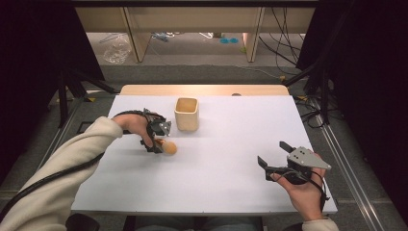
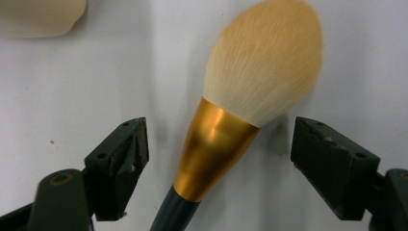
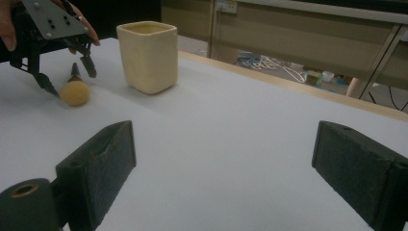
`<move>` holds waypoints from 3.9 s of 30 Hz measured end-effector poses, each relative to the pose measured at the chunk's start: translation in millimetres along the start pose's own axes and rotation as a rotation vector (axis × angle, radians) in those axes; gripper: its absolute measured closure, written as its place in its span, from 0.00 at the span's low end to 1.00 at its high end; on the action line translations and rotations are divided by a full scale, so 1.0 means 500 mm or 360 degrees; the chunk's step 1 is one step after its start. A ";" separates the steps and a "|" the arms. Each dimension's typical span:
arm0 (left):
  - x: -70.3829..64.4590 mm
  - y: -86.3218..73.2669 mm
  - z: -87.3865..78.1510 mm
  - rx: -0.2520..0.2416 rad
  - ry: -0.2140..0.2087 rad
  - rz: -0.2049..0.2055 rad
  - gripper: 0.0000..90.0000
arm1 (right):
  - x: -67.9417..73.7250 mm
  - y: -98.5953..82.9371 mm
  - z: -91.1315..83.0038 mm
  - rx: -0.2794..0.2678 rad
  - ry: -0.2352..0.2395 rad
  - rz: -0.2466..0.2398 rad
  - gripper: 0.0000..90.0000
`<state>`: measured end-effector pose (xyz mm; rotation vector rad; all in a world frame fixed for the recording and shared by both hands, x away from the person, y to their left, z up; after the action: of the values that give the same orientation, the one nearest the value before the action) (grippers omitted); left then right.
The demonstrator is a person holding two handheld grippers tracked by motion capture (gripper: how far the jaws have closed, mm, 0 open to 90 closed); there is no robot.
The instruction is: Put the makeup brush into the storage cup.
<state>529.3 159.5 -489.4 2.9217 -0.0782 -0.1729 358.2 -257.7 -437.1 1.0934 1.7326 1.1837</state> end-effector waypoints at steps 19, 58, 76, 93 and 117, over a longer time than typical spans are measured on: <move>0.003 -0.001 0.002 0.0060 -0.0052 0.0011 0.38 | -0.001 0.000 -0.001 0.0016 0.0005 -0.0002 0.10; -0.001 0.003 -0.002 0.0119 -0.0145 -0.0054 0.68 | 0.000 -0.001 -0.002 0.0017 0.0013 0.0002 0.10; -0.002 -0.004 -0.003 0.0089 -0.0107 -0.0063 0.70 | -0.001 -0.001 -0.002 0.0018 0.0015 0.0001 0.10; 0.000 -0.005 -0.012 0.0087 -0.0088 -0.0054 0.70 | -0.001 -0.001 -0.002 0.0022 0.0011 -0.0005 0.10; -0.006 -0.006 -0.028 0.0034 -0.0073 -0.0068 0.70 | 0.000 -0.002 0.000 0.0017 0.0017 0.0006 0.10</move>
<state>528.3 165.6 -476.3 2.9425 -0.0245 -0.2474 358.1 -257.9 -438.2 1.0991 1.7474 1.1862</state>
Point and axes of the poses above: each handheld gripper's, and its own axes: z roughly forward along the jaws, y roughly out of its top, x roughly to its left, the point moved 3 cm from there along z, roughly forward along the jaws, and after that the axes turned 12 degrees about -y, right-handed, at the moved point
